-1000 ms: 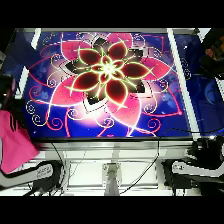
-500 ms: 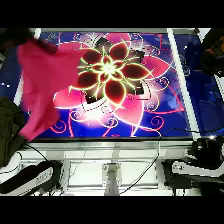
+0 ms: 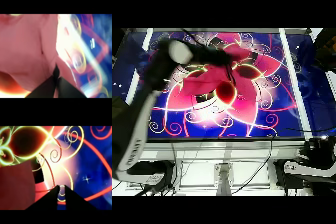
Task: Fold the clothes and pants, and hang the long-sleeved shirts on hangers.
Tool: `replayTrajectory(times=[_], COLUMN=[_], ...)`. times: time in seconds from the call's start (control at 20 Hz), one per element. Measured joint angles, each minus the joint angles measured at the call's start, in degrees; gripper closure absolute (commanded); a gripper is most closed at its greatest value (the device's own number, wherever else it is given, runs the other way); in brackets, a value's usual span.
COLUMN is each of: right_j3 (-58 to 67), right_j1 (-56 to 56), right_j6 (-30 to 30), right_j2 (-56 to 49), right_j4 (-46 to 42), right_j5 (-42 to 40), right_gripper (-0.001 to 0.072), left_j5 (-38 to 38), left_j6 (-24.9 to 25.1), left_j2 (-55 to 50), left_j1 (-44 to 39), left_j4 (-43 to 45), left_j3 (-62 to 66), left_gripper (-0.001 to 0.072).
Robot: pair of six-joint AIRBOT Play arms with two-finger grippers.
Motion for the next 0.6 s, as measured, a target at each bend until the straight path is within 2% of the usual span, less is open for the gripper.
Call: replayTrajectory(times=[0.05, 0.2, 0.25, 0.3, 0.35, 0.4, 0.6], right_j3=[0.0, 0.0, 0.0, 0.0, 0.0, 0.0, -0.42], right_j1=[0.0, 0.0, 0.0, 0.0, 0.0, 0.0, 0.0], right_j6=[0.0, 0.04, 0.04, 0.07, 0.07, 0.07, -1.31], right_j2=[0.02, 0.0, -0.04, -0.13, -0.33, -0.66, -3.52], right_j4=[-0.24, -0.74, -0.83, -0.92, -0.9, -0.85, 2.36], right_j5=[-0.44, -1.53, -1.9, -2.14, -2.32, -2.36, 0.11], right_gripper=[0.0326, 0.0329, 0.0351, 0.0466, 0.069, 0.0693, 0.0696], left_j5=[-1.18, -3.69, -4.07, -4.46, -4.63, -5.03, -5.53], left_j6=[0.61, 1.99, 2.36, 2.56, 2.73, 2.75, 2.95], left_j2=[-2.29, -7.04, -7.63, -7.85, -7.72, -7.21, -4.39], left_j1=[-2.27, -7.41, -8.33, -8.92, -9.2, -9.25, -7.34], left_j4=[-0.11, -0.35, -0.37, -0.09, 0.61, 1.77, 9.42], left_j3=[0.07, 0.17, 0.24, 0.31, 0.37, 0.42, 0.48], left_gripper=[0.0288, 0.0296, 0.0342, 0.0454, 0.0595, 0.0701, 0.0702])
